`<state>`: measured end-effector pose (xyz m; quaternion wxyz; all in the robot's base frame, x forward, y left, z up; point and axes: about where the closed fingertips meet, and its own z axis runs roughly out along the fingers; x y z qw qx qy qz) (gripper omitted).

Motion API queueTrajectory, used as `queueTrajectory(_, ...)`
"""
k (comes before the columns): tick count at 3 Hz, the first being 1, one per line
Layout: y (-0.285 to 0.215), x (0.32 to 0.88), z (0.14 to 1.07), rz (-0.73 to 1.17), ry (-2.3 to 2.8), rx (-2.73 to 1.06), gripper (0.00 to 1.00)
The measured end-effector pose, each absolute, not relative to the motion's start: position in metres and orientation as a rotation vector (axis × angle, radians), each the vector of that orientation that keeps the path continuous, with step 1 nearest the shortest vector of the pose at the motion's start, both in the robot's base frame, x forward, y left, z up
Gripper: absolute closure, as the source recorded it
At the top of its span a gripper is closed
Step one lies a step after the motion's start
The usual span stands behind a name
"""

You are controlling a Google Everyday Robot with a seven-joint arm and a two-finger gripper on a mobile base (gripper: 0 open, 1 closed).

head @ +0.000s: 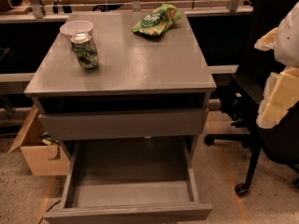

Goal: Close middle drawer

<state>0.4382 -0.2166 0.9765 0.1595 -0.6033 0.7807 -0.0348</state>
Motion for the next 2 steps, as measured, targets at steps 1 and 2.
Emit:
queueTrajectory(1, -0.217, 0.438, 0.977, -0.100, 2.231, -1.724, 0.00)
queueTrajectory(2, -0.215, 0.431, 0.963, -0.066, 2.288, -1.691, 0.00)
